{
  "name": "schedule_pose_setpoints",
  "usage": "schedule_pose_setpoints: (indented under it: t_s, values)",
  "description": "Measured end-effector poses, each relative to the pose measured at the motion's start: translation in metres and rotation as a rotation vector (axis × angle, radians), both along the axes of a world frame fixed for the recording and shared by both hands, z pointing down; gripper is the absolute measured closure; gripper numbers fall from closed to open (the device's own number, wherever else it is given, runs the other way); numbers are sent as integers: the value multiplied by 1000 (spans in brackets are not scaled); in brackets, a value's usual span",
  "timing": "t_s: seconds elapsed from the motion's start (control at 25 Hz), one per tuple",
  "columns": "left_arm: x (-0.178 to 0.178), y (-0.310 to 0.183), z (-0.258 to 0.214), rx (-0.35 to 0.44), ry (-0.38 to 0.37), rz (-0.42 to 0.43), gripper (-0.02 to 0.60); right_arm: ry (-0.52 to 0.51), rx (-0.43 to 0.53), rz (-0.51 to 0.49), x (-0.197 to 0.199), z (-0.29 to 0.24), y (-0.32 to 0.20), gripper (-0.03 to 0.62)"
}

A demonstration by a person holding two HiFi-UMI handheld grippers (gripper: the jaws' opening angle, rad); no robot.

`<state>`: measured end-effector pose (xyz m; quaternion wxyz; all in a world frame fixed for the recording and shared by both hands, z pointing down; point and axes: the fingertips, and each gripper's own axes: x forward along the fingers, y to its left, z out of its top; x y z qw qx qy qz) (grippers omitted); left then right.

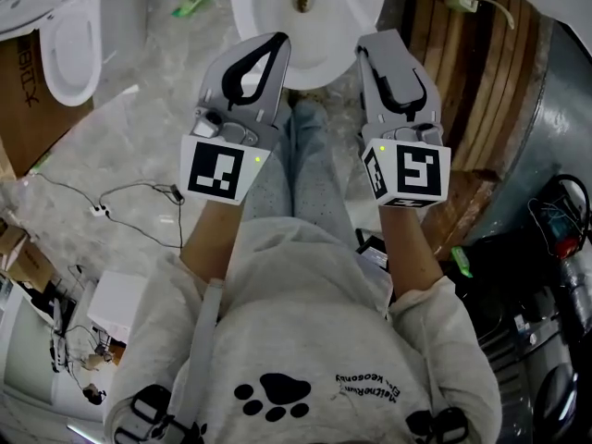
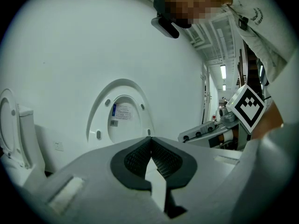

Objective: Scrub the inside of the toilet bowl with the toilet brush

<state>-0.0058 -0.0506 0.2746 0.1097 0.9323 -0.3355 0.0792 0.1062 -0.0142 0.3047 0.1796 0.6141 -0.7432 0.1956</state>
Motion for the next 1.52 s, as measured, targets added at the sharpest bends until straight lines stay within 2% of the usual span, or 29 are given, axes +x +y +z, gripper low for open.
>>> schedule_pose_setpoints:
  t_s: [0.64, 0.8, 1.52]
  values:
    - [-5, 0, 69, -34, -29, 1, 594, -9, -105, 15, -1, 81, 15, 442]
    - [-4, 2, 83, -20, -60, 18, 594, -5, -141, 17, -1, 101, 18, 441]
    - [0, 14, 134, -71, -139, 74, 592, 29, -256, -21, -9, 150, 32, 442]
